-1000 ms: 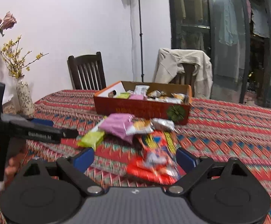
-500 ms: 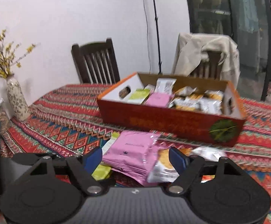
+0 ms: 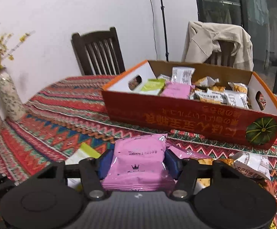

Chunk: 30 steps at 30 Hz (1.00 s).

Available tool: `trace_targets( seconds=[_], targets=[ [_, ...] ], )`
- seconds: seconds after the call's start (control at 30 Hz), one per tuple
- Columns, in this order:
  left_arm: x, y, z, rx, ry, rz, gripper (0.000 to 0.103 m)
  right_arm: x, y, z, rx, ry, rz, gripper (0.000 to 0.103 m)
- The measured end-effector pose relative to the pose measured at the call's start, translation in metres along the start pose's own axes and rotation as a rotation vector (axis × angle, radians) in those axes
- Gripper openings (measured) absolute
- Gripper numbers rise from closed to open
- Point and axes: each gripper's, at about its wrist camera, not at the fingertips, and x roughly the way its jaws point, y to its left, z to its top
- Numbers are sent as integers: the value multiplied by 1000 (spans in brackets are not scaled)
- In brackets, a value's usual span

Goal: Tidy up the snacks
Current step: 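Lift both held packets from the pile and carry them over the box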

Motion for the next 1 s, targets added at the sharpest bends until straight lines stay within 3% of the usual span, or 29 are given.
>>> trace_targets(
  seconds=[0.27, 0.53, 0.77, 1.0],
  targets=[
    [-62, -20, -9, -100, -53, -73, 40, -119, 3, -36, -2, -90, 27, 59],
    [-89, -71, -16, -80, -77, -159, 40, -212, -26, -85, 62, -114, -48, 59],
    [-79, -92, 5, -52, -81, -182, 40, -229, -51, -96, 98, -134, -67, 59],
    [-33, -85, 95, 0, -135, -195, 40, -205, -85, -44, 93, -196, -31, 59]
  ],
)
